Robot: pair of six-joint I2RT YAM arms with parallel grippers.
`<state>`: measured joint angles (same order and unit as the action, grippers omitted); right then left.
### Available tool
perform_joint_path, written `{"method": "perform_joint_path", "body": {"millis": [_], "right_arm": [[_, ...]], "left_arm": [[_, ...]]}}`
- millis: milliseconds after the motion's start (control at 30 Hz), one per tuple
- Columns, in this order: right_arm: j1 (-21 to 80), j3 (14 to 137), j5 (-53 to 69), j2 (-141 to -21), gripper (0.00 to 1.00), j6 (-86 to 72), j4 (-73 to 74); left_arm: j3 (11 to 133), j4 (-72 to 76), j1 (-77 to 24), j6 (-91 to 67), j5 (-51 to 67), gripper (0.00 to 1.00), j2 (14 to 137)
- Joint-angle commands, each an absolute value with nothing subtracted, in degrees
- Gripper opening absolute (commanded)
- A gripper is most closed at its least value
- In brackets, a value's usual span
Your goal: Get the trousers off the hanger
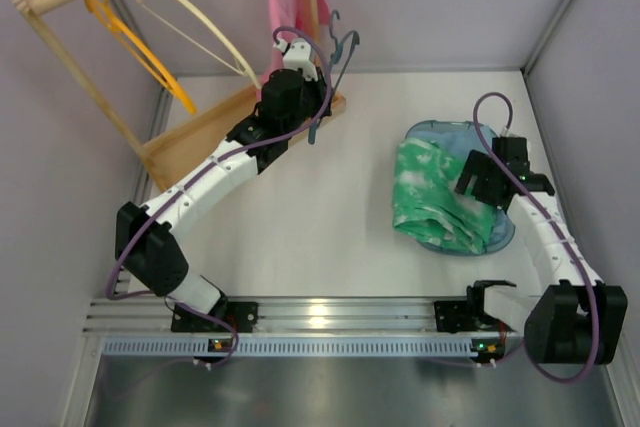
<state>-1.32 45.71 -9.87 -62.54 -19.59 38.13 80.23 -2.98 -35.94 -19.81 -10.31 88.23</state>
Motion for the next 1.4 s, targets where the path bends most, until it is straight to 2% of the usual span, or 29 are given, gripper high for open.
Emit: {"method": "perform_joint_path", "body": {"millis": [0, 133, 200, 233, 333, 367, 400, 500, 633, 933, 1100, 1367], "right_arm": [[-2.7, 43.6, -9.8, -63.8, 0.96, -19.5, 36.6], [-3.6, 42.9, -8.6, -64.3, 0.82, -19.6, 35.2], [-4.0, 42.9, -8.4, -65.1, 0.7, -19.6, 35.2], [-4.1, 43.0, -8.1, -65.3, 0.56, -19.5, 35.2], [-4.7, 43.5, -7.6, -65.8, 0.31, -18.8, 34.7], [-4.7, 43.9, -7.8, -65.7, 0.11, -18.5, 34.8], [-4.7, 44.7, -8.9, -65.2, 0.0, -17.8, 35.2], [-4.7, 49.8, -11.1, -63.6, 0.0, -14.4, 36.9], [-4.7, 62.6, -11.2, -63.7, 0.0, -10.7, 39.4], [-4.7, 83.4, -12.9, -70.1, 0.0, -4.7, 48.0], [-4.7, 80.3, -11.5, -70.8, 0.0, -6.7, 51.5], [-4.7, 67.5, -6.0, -67.9, 0.0, -11.7, 49.1]], "left_arm": [[81.3, 1.8, -35.9, -19.6, -10.5, 0.0, 86.4], [81.5, 1.8, -35.9, -19.7, -10.4, 0.0, 86.7], [81.6, 1.8, -35.9, -19.7, -10.4, 0.0, 86.8], [81.7, 1.8, -35.9, -19.7, -10.4, 0.0, 87.0], [81.9, 1.8, -35.9, -19.5, -10.4, 0.0, 87.2], [82.0, 1.8, -35.9, -19.4, -10.5, 0.0, 87.3], [82.3, 1.7, -35.9, -19.2, -10.5, 0.0, 87.2], [82.5, 1.7, -35.9, -18.6, -11.0, 0.0, 87.4], [82.7, 1.7, -35.9, -18.5, -11.1, 0.0, 87.4], [82.4, 1.8, -35.6, -17.8, -11.8, 0.0, 86.9], [81.6, 2.0, -35.3, -17.8, -12.0, 0.0, 86.2], [81.2, 2.5, -34.6, -18.7, -10.8, 0.0, 86.3]]}}
